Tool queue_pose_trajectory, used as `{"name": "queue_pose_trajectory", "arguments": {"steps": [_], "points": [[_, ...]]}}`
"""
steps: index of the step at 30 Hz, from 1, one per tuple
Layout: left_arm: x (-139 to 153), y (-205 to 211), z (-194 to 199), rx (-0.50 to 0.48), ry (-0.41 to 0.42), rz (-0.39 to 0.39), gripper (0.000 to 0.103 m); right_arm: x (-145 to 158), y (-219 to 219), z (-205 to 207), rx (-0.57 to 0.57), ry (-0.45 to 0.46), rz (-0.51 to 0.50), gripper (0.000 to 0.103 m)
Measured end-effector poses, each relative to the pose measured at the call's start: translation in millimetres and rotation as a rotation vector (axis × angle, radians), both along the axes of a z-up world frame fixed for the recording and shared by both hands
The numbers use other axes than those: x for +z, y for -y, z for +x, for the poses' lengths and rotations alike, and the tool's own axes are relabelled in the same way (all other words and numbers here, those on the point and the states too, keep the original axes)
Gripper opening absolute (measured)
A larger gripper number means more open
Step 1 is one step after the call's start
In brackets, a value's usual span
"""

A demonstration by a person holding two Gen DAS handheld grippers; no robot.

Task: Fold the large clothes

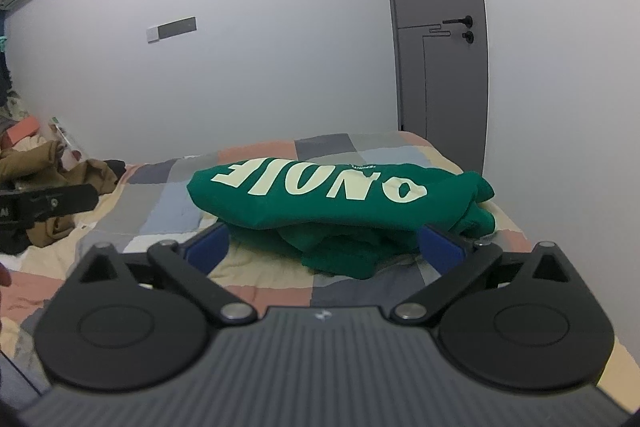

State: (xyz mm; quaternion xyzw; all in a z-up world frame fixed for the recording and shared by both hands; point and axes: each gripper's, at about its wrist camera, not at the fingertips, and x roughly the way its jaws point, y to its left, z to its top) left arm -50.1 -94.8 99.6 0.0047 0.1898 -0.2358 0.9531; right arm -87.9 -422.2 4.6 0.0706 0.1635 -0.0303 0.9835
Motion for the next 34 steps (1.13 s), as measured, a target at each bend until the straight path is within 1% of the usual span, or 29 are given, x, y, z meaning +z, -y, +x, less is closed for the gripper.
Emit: {"name": "queue_pose_trajectory", "arguments": {"steps": [14, 21, 24, 34], "points": [[0, 5, -3, 0.024, -0.002, 0.020, 0.103, -7, 3, -6, -0.018, -0.026, 0.026, 0.103], [-1, 5, -1, 0.019, -0.021, 0.021, 0.103, -10, 1, -7, -0.019, -0.035, 0.032, 0.103], [0, 5, -2, 0.015, -0.015, 0.024, 0.103, -10, 1, -7, -0.018, -0.036, 0.038, 0.103], [2, 3, -6, 0.005, -0.014, 0.005, 0.103, -11, 0, -6, -0.018, -0.035, 0.036, 0.103]]}}
